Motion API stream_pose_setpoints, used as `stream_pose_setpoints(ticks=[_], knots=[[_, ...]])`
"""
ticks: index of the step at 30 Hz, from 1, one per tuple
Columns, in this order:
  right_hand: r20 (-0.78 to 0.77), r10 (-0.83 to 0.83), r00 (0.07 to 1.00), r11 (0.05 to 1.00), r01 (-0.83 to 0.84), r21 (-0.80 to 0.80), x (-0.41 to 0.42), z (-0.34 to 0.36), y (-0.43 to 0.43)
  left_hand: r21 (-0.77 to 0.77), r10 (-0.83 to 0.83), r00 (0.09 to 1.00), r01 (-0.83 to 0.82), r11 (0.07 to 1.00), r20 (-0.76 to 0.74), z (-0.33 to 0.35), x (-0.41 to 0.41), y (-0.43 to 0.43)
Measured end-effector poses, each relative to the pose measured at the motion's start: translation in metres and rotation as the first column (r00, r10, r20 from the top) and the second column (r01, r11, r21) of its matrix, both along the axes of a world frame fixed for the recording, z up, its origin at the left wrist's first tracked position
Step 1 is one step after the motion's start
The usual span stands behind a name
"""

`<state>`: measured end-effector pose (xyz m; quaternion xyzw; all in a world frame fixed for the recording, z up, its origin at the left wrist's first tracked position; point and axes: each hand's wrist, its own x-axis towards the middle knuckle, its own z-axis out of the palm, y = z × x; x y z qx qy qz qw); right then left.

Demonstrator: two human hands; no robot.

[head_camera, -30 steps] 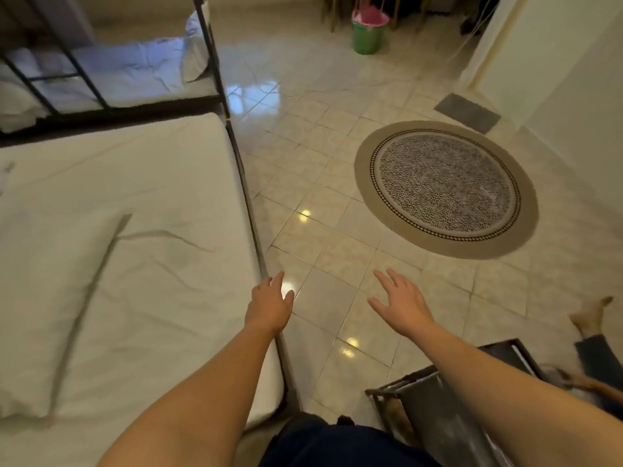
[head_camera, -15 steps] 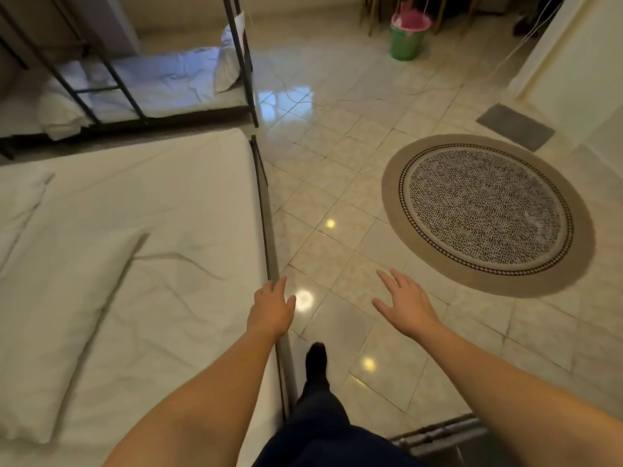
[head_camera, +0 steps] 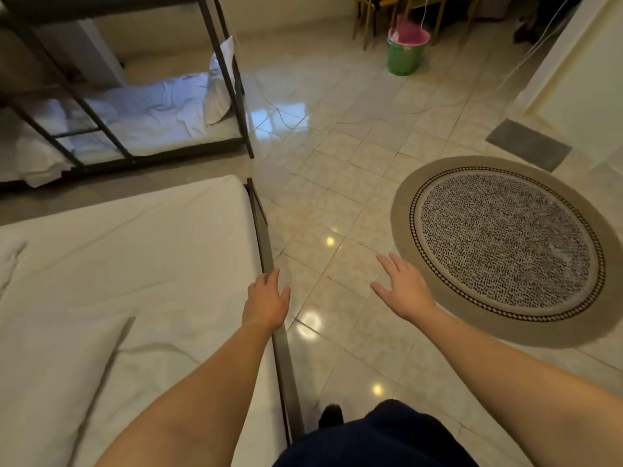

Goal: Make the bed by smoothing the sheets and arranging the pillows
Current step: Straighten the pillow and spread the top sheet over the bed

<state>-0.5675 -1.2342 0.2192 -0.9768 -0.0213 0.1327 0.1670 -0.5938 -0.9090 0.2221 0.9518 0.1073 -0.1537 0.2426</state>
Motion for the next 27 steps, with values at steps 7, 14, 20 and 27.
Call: stream_pose_setpoints(ticks=[7,14,20,27], knots=[[-0.001,0.091,0.996,0.996,-0.091,-0.003,0.159,-0.012,0.010,-0.014,0.078,0.997,-0.078,0.997,0.017,-0.007,0.133,0.012],[-0.016,0.201,0.979,0.979,-0.201,0.012,0.339,-0.014,0.016,0.010,0.200,0.980,-0.200,0.980,0.008,-0.006,0.276,0.012],[0.003,0.314,0.950,0.949,-0.313,-0.020,0.485,0.000,0.038,-0.028,0.316,0.947,-0.315,0.949,0.051,0.003,0.391,0.023],[0.011,0.385,0.923,0.923,-0.384,-0.033,0.634,-0.001,0.100,0.017,0.355,0.932,-0.357,0.934,0.064,-0.005,0.519,0.073]])
